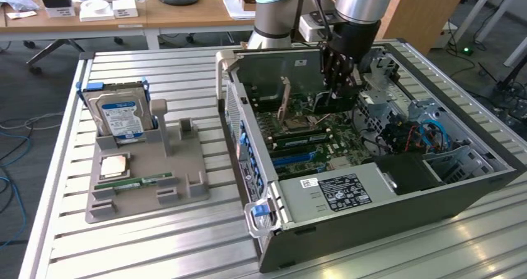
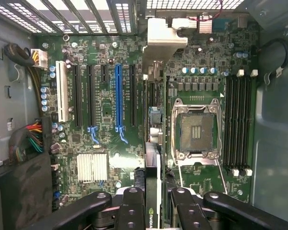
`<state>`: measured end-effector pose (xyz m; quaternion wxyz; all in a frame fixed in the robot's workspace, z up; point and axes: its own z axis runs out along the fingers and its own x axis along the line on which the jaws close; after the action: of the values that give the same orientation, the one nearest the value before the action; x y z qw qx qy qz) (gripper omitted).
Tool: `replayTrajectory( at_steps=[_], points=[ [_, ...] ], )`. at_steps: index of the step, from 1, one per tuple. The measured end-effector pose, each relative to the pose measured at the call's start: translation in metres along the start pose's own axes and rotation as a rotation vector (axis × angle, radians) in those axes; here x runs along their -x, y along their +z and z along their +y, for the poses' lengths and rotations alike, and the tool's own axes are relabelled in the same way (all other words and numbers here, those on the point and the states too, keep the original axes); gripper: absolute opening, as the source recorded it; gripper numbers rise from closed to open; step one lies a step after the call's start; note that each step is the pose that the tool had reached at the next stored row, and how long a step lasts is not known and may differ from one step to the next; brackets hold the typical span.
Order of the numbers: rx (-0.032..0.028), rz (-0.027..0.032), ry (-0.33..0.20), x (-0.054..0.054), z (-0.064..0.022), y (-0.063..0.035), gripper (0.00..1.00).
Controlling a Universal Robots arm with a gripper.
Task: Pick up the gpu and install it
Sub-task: 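Insert the gpu into the slot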
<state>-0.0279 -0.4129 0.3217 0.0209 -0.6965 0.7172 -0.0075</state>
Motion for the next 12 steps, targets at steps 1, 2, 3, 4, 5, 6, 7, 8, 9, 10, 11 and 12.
replayTrajectory(
  at_steps=[1,2,3,4,5,6,7,8,9,10,11,12],
  points=[
    [0.0001,0.0001,0.0,0.0,0.0,0.0,0.26],
    [0.0001,0.0,0.0,0.0,0.0,0.0,0.26],
    [0.0,0.0,0.0,0.0,0.0,0.0,0.26],
    [0.0,-0.0001,0.0,0.0,0.0,0.0,0.26],
    [0.0,0.0,0.0,0.0,0.0,0.0,0.26],
    [0.0,0.0,0.0,0.0,-0.0001,0.0,0.26],
    [0.001,0.0002,0.0,0.0,-0.0003,0.0,0.26],
    [0.0034,0.0002,0.0,-0.0001,-0.0003,0.0,0.26],
    [0.0061,0.0,0.0,-0.0002,-0.0003,0.0001,0.26],
    [0.0089,0.0,0.001,-0.0005,-0.0003,0.0001,0.26],
    [0.0114,0.0003,0.001,-0.0009,-0.0003,0.0,0.26],
    [0.0139,0.0005,0.001,-0.0014,-0.0003,0.0,0.26]
  ],
)
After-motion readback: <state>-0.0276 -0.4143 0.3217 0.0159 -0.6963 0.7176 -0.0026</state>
